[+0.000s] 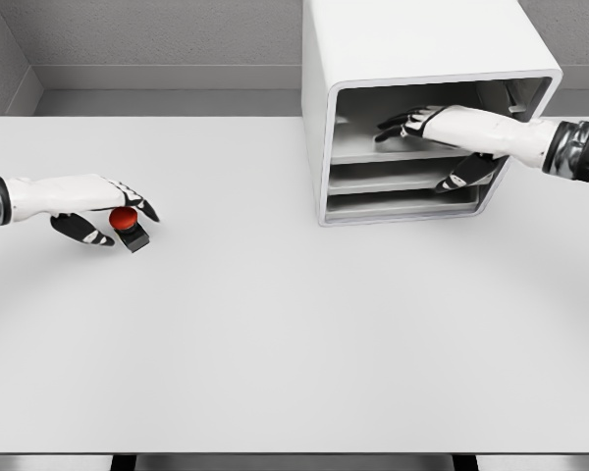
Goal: Slide open multi-storey tabletop storage cabinets and put open load switch and slide close multi-storey tabletop storage cabinets
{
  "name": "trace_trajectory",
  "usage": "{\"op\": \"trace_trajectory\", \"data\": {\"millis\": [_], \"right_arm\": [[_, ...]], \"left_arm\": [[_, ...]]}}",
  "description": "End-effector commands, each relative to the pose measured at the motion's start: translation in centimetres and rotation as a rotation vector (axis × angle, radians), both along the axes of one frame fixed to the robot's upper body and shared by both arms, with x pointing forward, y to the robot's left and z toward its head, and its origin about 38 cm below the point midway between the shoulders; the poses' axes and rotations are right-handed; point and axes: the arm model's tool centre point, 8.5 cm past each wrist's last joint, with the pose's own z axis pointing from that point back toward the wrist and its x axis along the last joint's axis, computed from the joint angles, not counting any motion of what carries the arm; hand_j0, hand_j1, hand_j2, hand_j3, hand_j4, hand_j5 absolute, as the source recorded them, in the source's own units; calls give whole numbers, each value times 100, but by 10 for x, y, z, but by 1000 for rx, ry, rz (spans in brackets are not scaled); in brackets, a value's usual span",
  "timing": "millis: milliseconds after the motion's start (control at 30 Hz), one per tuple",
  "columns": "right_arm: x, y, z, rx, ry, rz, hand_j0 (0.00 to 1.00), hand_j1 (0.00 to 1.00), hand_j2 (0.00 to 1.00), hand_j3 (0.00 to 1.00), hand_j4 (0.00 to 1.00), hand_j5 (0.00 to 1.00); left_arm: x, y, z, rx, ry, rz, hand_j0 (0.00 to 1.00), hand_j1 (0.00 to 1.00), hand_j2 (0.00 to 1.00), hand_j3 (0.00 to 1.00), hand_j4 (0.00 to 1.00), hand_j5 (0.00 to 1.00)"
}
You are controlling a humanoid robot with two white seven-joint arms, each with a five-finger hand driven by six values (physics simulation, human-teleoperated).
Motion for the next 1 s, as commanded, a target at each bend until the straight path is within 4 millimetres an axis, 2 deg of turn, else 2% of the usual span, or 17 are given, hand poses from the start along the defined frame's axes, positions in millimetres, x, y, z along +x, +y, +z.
{"op": "trace_trajectory", "data": {"millis": [0,167,267,400,433,600,800,967], "right_arm": [[1,-1,-1,12,7,-8,100,100,100,100,100,100],[8,0,-9,2,20,-24,100,100,100,100,100,100],[5,-1,-19,-13,43,-24,100,100,100,100,100,100],[0,-4,-24,-18,53,-20,100,100,100,100,100,100],[-3,2,-23,-14,50,-1,100,100,100,100,100,100],[-15,0,-12,-37,42,36,100,100,100,100,100,100],[-31,-11,1,-59,26,54,100,100,100,100,100,100],[-42,-9,9,-65,15,85,100,100,100,100,100,100]], "left_arm": [[1,3,-1,-2,3,12,71,71,71,71,71,71],[1,3,-3,0,8,15,69,69,69,69,69,69],[1,2,-3,-1,8,13,66,66,66,66,66,66],[1,1,-4,-2,9,12,63,63,63,63,63,63],[1,1,-4,-2,9,12,59,59,59,59,59,59],[1,1,-4,-1,10,12,51,51,51,51,51,51],[2,1,-1,-4,4,11,46,46,46,46,46,46],[4,-1,4,-11,-8,8,46,46,46,46,46,46]]}}
